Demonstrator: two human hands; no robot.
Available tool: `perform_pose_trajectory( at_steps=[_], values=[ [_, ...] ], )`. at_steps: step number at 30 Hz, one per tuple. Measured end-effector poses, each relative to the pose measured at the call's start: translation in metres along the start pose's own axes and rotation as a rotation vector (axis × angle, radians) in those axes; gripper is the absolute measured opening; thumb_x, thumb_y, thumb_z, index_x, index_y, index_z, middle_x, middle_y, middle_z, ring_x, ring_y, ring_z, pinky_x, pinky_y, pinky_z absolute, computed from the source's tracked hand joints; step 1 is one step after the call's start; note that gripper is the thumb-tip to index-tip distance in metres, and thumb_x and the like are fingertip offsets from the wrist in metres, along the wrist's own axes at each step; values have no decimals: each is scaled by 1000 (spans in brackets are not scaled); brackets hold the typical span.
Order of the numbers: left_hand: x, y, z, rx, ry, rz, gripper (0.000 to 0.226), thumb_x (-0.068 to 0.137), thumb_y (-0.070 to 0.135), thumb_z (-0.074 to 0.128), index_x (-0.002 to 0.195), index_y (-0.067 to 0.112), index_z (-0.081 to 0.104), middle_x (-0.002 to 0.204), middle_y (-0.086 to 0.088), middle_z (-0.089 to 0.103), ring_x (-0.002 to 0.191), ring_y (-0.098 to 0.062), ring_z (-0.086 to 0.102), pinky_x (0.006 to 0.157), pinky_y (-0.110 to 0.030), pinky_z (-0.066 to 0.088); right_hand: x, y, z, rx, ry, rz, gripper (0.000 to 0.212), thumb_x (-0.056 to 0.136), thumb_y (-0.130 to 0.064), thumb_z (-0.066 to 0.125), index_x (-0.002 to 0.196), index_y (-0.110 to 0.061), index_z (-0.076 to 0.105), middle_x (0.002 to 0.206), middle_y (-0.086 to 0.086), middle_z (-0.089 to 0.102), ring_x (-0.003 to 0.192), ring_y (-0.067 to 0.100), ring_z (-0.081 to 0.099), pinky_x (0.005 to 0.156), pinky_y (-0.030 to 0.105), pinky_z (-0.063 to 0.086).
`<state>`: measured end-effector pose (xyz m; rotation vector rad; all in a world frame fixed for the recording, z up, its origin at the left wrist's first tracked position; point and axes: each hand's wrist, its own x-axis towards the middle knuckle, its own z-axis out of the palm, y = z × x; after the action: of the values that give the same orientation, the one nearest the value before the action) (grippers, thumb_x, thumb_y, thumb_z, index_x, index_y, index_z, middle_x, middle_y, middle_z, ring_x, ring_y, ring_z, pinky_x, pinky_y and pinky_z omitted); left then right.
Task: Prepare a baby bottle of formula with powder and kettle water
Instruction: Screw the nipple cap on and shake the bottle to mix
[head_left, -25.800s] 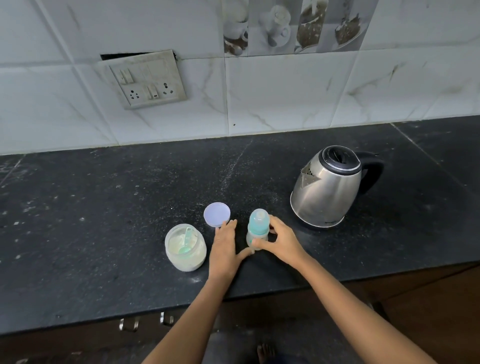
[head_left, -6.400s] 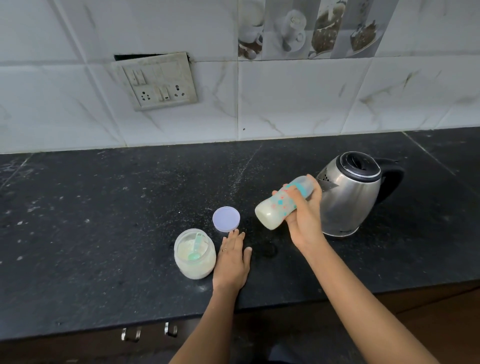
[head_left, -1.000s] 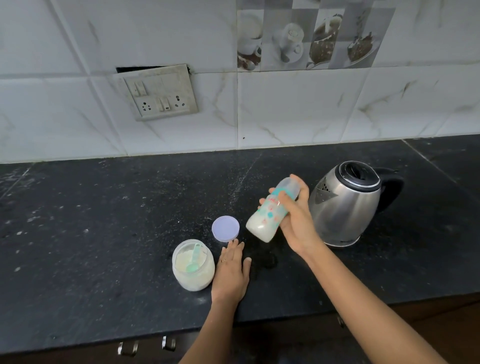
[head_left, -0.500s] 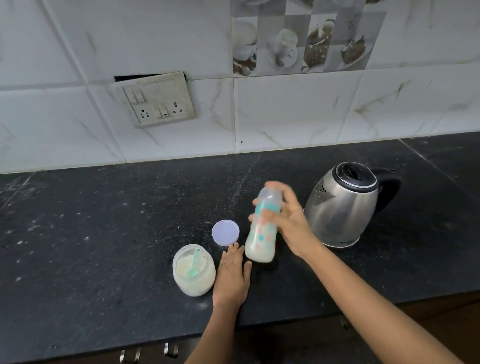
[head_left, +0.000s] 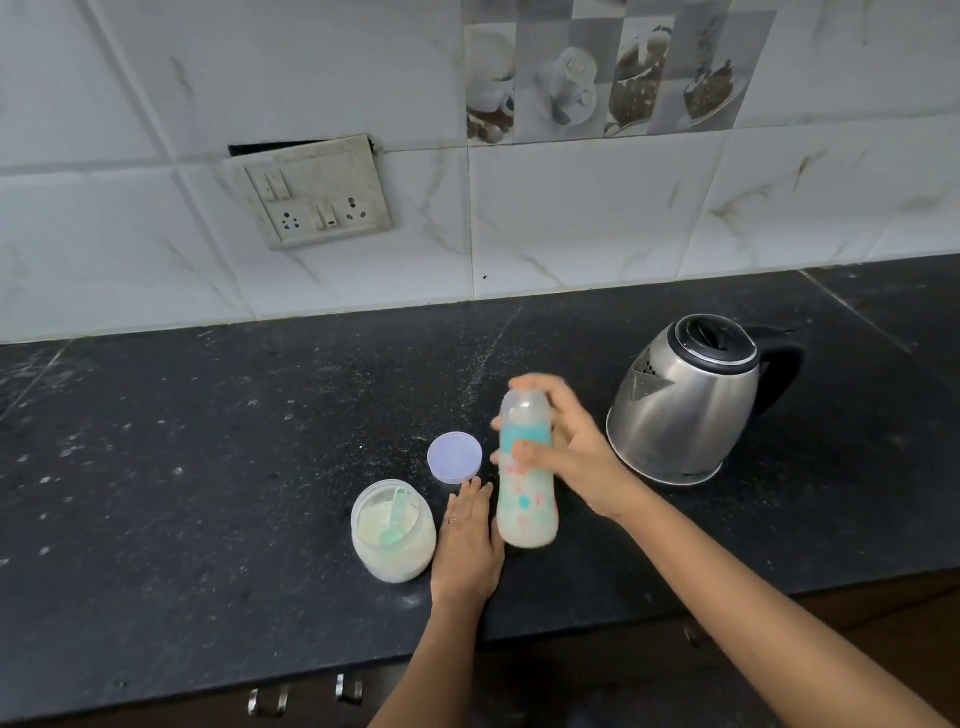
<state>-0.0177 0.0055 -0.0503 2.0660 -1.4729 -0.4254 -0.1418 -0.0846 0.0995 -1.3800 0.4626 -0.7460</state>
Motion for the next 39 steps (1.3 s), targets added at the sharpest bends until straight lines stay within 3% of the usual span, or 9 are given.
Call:
perform_pose_trajectory(
  at_steps=[6, 10, 15, 19, 24, 28, 33, 37, 39],
  values=[
    [0, 2, -1, 7, 6, -37, 50, 102, 33, 37, 149, 19, 30, 158, -1, 26, 148, -13, 16, 122, -28, 6, 4, -4, 13, 475, 408, -78, 51, 87, -4, 63, 129, -26, 44, 105, 14, 60, 89, 36, 65, 82, 48, 56],
    [2, 0, -1, 66, 1, -20, 54, 97, 32, 42, 149, 20, 29, 151, 9, 31, 144, -15, 27, 121, -34, 18, -9, -5, 13, 65, 7, -65, 64, 73, -9, 74, 130, -18, 47, 112, 17, 62, 102, 35, 63, 81, 50, 56],
    [1, 0, 1, 16, 11, -34, 49, 103, 34, 35, 150, 20, 30, 159, 2, 23, 148, -12, 14, 122, -27, 4, 6, -15, 10, 455, 440, -92, 55, 88, -5, 63, 135, -23, 39, 107, 15, 60, 86, 34, 68, 80, 48, 57],
    [4, -6, 5, 47, -14, -16, 55, 99, 34, 39, 151, 25, 23, 158, 7, 23, 148, -11, 15, 122, -34, 12, -10, -6, 7, -82, -40, 3, 63, 74, -9, 75, 129, -21, 48, 115, 18, 61, 103, 41, 62, 88, 56, 53],
    [1, -1, 3, 16, 35, -31, 50, 101, 33, 38, 149, 18, 31, 157, -1, 29, 147, -13, 19, 122, -30, 9, -1, -4, 17, 467, 398, -14, 51, 89, -3, 62, 132, -23, 44, 108, 15, 60, 90, 34, 67, 82, 48, 56],
    [3, -4, 3, 99, -2, 8, 56, 97, 32, 41, 150, 21, 25, 156, 0, 30, 145, -14, 23, 121, -34, 15, -9, 4, 12, 35, 33, 5, 62, 73, -7, 76, 128, -19, 50, 115, 19, 60, 108, 42, 59, 88, 61, 51],
    [1, -2, 3, 24, 36, -22, 49, 103, 34, 35, 149, 20, 30, 160, 2, 22, 148, -11, 12, 122, -26, 3, 10, -14, 2, 463, 360, -43, 54, 85, -7, 67, 131, -24, 45, 107, 16, 60, 91, 38, 65, 82, 49, 56],
    [1, -4, 3, 19, 3, -5, 50, 102, 32, 36, 150, 20, 27, 160, 1, 23, 149, -11, 12, 122, -29, 4, 4, -5, -9, -75, -81, 25, 61, 74, -9, 76, 127, -25, 51, 119, 18, 60, 108, 38, 62, 88, 61, 51],
    [1, -4, 3, 17, 5, -15, 49, 103, 33, 35, 150, 20, 29, 160, 1, 22, 149, -11, 11, 122, -29, 5, 5, -8, -12, -17, -55, 4, 59, 73, -9, 76, 125, -24, 53, 117, 18, 62, 105, 39, 62, 84, 56, 55]
  ],
)
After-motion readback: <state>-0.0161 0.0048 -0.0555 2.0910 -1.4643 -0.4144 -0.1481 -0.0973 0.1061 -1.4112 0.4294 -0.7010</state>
